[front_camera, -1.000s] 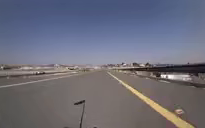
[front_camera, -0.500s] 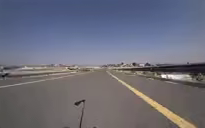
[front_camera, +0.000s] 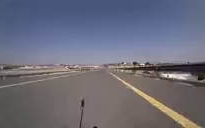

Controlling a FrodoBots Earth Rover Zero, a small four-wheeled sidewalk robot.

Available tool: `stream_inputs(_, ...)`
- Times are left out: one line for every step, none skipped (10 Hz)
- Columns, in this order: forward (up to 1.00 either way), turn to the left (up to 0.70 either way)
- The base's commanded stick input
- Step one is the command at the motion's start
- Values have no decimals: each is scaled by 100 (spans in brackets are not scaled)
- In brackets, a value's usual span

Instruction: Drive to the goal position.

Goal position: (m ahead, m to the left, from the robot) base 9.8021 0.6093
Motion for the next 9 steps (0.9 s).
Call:
stream_inputs(100,0)
stream_inputs(100,0)
stream_inputs(100,0)
stream_inputs(100,0)
stream_inputs(100,0)
stream_inputs(100,0)
stream_inputs(100,0)
stream_inputs(100,0)
stream_inputs(100,0)
